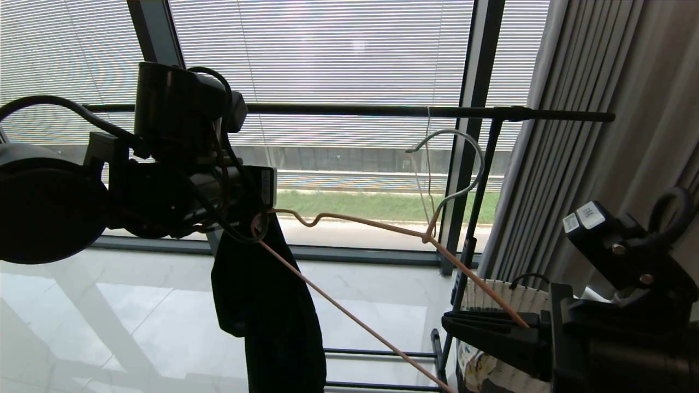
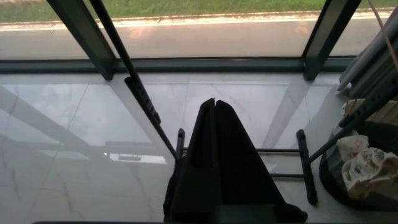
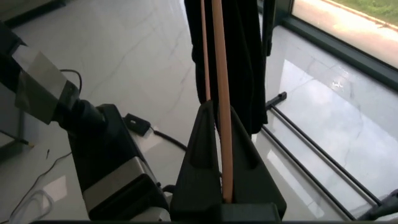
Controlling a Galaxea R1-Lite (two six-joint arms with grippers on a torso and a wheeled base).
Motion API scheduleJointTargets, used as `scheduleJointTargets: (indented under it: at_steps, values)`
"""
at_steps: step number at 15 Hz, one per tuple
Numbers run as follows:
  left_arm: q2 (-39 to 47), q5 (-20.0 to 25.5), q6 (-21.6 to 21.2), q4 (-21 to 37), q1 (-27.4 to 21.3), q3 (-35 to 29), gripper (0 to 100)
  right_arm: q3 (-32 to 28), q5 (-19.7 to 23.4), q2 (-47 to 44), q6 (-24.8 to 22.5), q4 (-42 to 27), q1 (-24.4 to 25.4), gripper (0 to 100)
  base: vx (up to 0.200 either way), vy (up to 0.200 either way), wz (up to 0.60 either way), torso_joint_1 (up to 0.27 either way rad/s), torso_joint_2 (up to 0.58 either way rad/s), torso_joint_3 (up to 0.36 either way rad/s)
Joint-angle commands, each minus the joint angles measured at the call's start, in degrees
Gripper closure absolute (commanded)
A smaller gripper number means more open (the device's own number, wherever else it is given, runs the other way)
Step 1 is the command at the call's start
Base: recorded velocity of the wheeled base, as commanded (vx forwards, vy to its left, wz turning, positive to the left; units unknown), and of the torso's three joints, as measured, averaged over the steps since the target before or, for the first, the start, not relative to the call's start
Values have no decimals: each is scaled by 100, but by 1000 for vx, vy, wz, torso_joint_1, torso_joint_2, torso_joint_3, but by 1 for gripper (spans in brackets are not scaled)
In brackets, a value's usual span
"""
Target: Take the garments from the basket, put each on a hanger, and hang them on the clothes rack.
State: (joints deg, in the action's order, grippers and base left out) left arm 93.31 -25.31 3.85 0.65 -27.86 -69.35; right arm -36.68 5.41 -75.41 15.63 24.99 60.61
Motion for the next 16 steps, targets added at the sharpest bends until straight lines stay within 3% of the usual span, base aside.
scheduleJointTargets:
  at_steps: [1,16]
  values:
    - [-58,-9,1,-3,-36,1,100,-138,-5,-325,-16,102,3,100,0,0,0,0,0,0]
    - [-58,-238,-7,-223,52,36,100,-199,-31,-448,-7,296,-436,100,0,0,0,0,0,0]
